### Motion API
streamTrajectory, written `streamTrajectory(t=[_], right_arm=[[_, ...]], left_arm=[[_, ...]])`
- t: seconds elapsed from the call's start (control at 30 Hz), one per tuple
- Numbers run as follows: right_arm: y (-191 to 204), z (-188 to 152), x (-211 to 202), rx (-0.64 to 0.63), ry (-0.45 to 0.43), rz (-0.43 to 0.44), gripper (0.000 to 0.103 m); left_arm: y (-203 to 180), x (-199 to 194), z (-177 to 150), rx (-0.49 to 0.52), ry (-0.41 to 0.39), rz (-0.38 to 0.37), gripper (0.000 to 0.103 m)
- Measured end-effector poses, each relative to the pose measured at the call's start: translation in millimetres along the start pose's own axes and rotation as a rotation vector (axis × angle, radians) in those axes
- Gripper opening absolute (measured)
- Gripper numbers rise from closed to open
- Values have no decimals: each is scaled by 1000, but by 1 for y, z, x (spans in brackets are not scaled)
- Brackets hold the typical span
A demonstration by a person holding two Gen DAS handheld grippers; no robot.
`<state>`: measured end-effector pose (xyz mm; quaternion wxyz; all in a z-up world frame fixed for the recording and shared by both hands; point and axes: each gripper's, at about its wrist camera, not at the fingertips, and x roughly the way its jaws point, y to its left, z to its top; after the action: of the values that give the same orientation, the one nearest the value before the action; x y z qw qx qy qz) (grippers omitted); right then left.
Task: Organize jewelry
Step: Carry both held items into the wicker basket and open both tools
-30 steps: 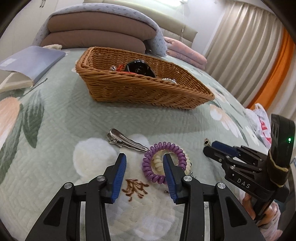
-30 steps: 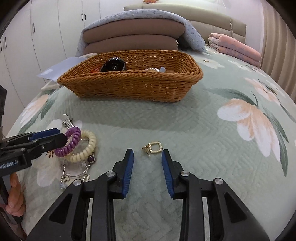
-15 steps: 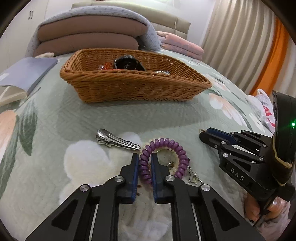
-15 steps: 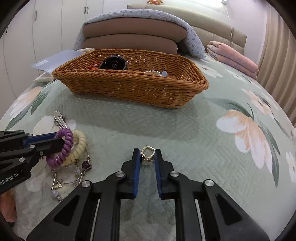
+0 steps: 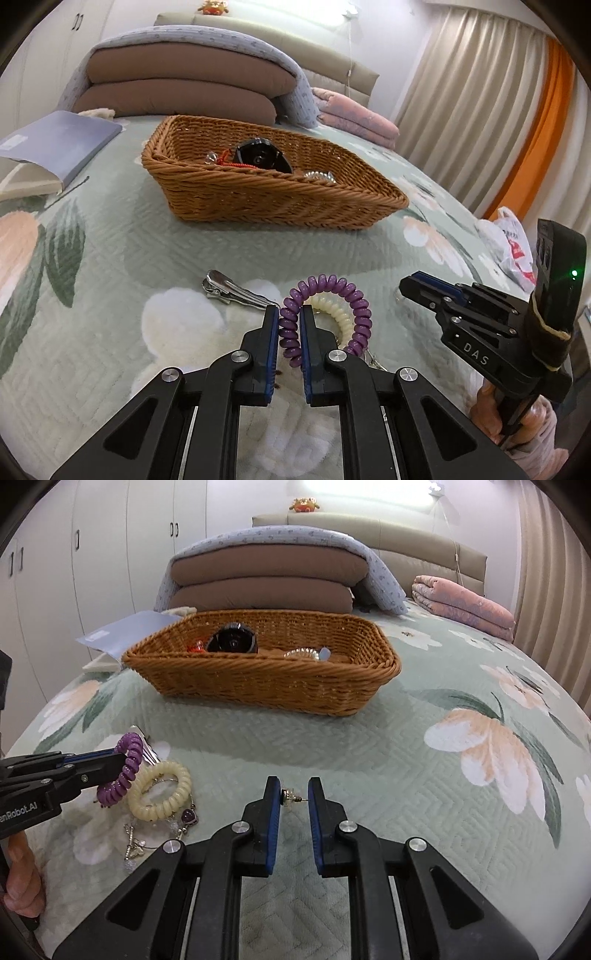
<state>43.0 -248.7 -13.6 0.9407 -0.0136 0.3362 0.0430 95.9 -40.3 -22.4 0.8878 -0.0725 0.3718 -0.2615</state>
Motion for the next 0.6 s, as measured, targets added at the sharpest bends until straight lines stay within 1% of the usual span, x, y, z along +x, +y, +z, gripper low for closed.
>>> streamTrajectory(t=[0.13, 0.33, 0.43, 0.6], right_arm=[[-1, 0, -14, 7, -68, 23, 17], [-2, 0, -24, 23, -114, 37, 17], [-14, 2, -28, 73, -123, 78, 17], [-49, 3, -26, 228, -118, 196, 17]], left_arm=[[3, -5, 0, -16, -27, -10, 11], [6, -6, 2, -36, -32, -13, 11], [6, -6, 1, -36, -32, -14, 11], [9, -6, 1, -55, -30, -21, 11]])
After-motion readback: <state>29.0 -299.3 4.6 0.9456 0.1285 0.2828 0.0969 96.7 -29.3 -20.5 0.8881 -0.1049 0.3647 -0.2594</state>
